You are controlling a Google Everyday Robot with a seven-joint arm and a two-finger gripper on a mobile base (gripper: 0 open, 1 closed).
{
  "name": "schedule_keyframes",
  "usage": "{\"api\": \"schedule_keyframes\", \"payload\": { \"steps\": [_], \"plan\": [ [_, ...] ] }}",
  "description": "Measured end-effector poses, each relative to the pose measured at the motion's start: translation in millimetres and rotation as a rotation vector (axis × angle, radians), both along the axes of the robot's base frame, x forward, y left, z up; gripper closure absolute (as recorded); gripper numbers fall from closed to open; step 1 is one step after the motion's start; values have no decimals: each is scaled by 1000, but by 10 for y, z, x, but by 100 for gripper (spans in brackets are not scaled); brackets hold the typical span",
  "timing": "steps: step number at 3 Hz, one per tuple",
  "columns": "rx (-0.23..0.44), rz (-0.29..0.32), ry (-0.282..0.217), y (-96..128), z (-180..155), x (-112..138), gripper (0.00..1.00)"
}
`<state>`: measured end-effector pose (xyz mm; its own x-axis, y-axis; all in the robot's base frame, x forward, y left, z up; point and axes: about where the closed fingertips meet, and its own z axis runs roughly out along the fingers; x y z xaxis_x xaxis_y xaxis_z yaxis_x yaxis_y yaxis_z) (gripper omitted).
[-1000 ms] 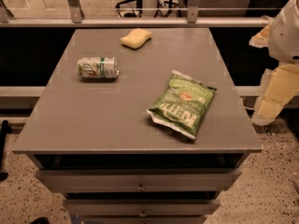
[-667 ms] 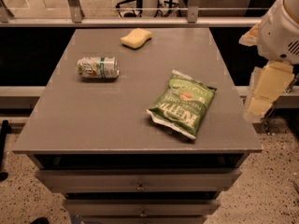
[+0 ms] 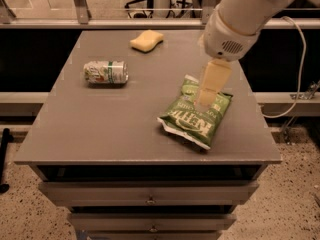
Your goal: Pick 7up can
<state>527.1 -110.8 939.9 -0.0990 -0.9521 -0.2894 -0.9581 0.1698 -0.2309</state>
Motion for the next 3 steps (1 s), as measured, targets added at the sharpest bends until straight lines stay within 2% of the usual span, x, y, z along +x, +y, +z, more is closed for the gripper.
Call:
{"api": "schedule_keyframes", "payload": {
  "steps": [1, 2, 3],
  "plan": [
    [56, 19, -46, 534, 21, 439, 0],
    [70, 21, -42, 579, 19, 472, 0],
    [137, 30, -26, 794, 14, 627, 0]
  ]
}}
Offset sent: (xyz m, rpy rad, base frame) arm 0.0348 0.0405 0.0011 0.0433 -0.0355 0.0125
